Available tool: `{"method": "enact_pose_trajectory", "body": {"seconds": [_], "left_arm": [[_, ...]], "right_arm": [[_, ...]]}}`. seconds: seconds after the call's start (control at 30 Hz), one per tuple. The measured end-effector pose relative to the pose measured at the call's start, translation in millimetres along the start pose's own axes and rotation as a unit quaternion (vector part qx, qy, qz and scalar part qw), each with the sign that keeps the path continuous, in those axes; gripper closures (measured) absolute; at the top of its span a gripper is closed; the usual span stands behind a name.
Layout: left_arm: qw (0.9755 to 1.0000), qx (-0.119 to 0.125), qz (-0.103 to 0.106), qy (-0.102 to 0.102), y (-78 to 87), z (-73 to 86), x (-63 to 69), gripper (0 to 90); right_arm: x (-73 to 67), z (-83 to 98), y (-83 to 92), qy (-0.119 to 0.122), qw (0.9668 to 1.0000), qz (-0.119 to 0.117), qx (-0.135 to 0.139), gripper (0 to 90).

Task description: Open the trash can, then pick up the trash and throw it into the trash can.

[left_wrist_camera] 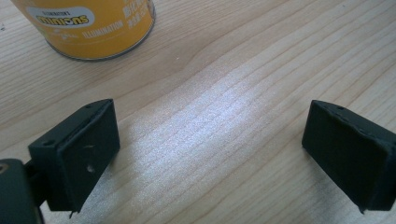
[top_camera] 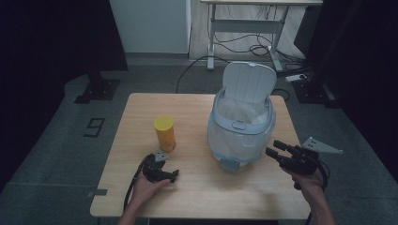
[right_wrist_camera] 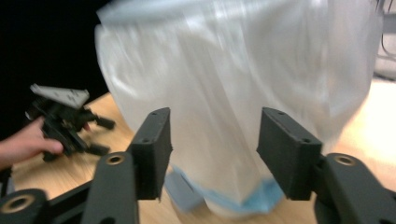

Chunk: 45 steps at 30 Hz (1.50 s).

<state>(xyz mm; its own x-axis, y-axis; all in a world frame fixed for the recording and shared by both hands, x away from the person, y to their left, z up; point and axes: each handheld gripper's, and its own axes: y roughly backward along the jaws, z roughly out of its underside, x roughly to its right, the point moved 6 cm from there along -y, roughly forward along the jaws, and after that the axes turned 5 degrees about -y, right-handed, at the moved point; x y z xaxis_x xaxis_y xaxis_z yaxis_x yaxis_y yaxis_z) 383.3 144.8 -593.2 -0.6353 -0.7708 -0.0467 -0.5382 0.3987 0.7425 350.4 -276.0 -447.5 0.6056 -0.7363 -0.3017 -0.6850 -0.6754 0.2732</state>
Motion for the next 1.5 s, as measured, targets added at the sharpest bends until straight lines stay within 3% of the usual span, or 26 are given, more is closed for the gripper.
{"method": "enact_pose_trajectory", "body": {"seconds": [0.2,0.33,0.53,0.83,1.1,1.33,1.5], "left_arm": [[1.0000,-0.001,-0.001,0.000,0.2,0.1,0.0,3.9],[1.0000,-0.001,-0.002,0.001,0.3,0.3,0.3,4.0],[1.0000,0.000,-0.003,0.002,0.7,0.4,0.6,4.4],[1.0000,0.001,-0.003,-0.003,5.6,-0.8,3.4,9.1],[0.9981,0.055,0.022,0.020,23.6,-12.4,3.5,9.3],[0.9955,0.088,0.012,0.035,39.9,-14.5,-5.4,9.2],[0.9940,0.097,0.005,0.050,45.0,-14.2,-14.3,8.5]], "right_arm": [[17.5,37.2,-9.2,-0.009,0.9995,0.018,-0.025,32.3],[26.3,59.7,-16.0,-0.021,0.9985,0.024,-0.045,31.3],[34.4,79.8,-21.5,-0.030,0.9966,0.037,-0.067,31.0],[35.3,88.8,-23.6,-0.031,0.9957,0.040,-0.078,32.8],[35.2,93.8,-23.8,-0.025,0.9950,0.043,-0.087,34.2],[34.0,96.6,-24.1,-0.022,0.9945,0.043,-0.092,34.5],[32.2,98.2,-25.8,-0.021,0.9943,0.040,-0.097,34.6]]}}
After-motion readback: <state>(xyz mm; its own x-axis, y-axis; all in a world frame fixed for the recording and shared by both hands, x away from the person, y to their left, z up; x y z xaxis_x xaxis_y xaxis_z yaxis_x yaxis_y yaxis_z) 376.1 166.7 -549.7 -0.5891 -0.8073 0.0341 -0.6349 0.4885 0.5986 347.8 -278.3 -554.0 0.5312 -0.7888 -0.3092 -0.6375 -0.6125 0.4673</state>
